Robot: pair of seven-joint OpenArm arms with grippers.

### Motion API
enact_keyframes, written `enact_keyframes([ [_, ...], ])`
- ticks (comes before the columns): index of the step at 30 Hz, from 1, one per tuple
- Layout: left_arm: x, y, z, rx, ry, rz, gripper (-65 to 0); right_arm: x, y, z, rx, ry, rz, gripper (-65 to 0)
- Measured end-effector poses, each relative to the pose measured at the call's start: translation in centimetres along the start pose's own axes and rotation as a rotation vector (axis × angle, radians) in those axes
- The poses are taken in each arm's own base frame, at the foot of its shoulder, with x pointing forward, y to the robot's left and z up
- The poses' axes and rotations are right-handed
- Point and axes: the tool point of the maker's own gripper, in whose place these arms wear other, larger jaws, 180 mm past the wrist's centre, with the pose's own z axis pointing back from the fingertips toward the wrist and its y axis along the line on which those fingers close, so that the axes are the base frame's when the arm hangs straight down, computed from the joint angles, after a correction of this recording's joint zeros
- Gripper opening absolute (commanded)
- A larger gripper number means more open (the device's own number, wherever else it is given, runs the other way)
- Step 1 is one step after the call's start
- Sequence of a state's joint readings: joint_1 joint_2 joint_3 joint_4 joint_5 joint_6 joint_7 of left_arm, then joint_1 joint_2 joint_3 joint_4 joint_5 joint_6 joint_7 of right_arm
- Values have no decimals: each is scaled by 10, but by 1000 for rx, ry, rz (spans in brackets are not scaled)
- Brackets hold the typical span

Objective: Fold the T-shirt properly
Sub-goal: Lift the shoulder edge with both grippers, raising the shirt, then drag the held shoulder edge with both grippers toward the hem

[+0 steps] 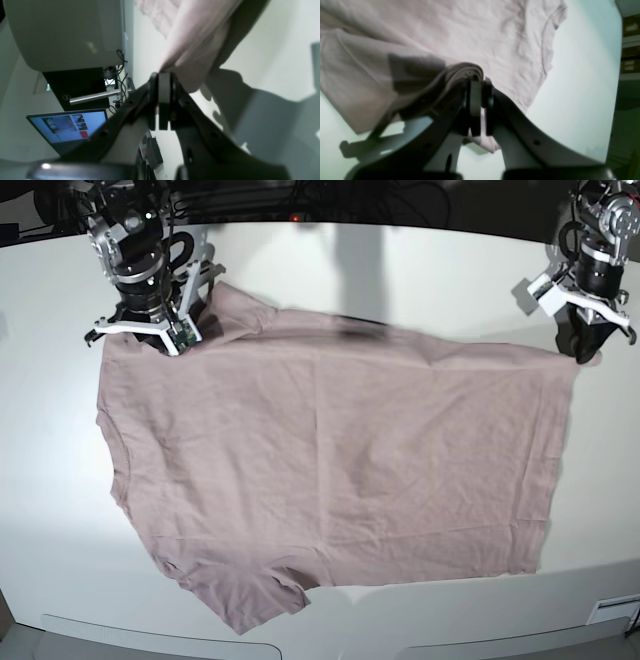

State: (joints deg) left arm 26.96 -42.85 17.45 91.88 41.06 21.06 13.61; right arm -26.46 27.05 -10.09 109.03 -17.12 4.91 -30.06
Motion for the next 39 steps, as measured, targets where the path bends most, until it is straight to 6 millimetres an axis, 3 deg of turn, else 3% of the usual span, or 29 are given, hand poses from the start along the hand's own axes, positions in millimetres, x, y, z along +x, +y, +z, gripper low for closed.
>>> enact_keyframes([
  [7,1,14,-12,35,11,46,-650,17,12,-3,16,-30,-93,-650],
  [12,1,21,-19,51,17,86,-650,27,5,-7,-2,-49,-102,-650],
  [20,1,26,-22,62,18,98,-650,28,12,-7,45,-43,-158,-650],
  [24,1,25,-22,60,21,107,-650,50,21,3,128,-102,-214,-650],
  [29,1,25,-22,59,21,107,-650,71,3,14,80,-167,-255,-650],
  [39,1,25,-22,60,21,107,-650,58,-24,11,22,-128,-546,-650],
])
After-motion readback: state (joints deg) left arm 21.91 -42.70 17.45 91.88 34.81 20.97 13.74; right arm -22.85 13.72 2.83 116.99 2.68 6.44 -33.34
